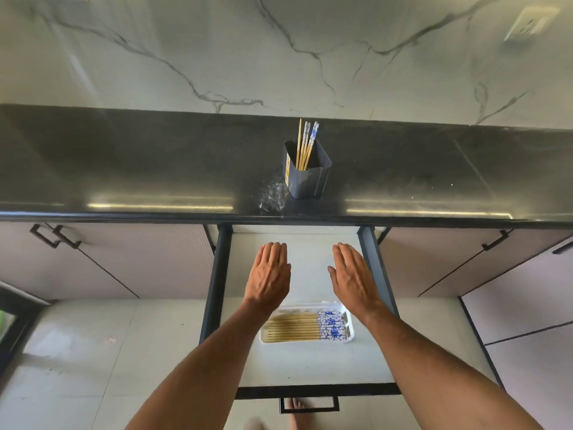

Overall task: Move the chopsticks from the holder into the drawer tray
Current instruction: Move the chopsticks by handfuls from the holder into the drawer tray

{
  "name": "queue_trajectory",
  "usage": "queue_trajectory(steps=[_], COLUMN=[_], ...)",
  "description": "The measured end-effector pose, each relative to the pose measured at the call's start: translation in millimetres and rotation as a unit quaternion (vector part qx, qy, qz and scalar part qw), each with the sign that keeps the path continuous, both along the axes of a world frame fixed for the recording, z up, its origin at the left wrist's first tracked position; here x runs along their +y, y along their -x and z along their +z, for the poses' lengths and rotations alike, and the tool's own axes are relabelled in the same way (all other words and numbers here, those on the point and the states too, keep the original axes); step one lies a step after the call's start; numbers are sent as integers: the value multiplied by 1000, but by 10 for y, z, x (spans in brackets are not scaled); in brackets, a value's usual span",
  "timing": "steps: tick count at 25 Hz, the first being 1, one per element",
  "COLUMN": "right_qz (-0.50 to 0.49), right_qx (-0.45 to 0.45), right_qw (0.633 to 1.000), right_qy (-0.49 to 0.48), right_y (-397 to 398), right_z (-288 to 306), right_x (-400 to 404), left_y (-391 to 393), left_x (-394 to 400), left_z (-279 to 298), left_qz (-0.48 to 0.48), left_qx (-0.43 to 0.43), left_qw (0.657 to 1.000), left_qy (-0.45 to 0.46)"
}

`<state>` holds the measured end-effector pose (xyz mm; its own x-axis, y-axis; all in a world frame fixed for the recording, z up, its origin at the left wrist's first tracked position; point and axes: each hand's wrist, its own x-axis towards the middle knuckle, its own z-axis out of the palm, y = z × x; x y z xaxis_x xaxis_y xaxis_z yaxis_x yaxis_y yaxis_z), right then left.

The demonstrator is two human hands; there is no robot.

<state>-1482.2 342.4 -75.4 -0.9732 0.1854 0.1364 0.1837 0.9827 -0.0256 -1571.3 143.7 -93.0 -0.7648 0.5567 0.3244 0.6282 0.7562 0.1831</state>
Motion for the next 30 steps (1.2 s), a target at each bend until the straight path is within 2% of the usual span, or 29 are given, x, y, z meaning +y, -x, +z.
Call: queue_trajectory(steps=[5,10,17,26,30], right_qz=[-3,-4,5,9,-39], right_qx=[35,113,169,197,185], right_qw=[999,992,983,980,968], right_qy=[-29,-59,-77,33,164], right_y=[267,612,1305,2395,2889], right_z=[474,967,1372,1440,1303], right_x=[-20,-10,232,639,822], left_y=[263,623,1172,2107,2449], left_x=[22,98,416,1103,1403], left_z=[532,1107,1569,1520,1393], left_qz=[0,-7,-18,-15,-10], left_qx=[47,96,129,100,82], left_qw=[999,994,989,992,993], left_qy=[-18,-42,-69,-75,-81])
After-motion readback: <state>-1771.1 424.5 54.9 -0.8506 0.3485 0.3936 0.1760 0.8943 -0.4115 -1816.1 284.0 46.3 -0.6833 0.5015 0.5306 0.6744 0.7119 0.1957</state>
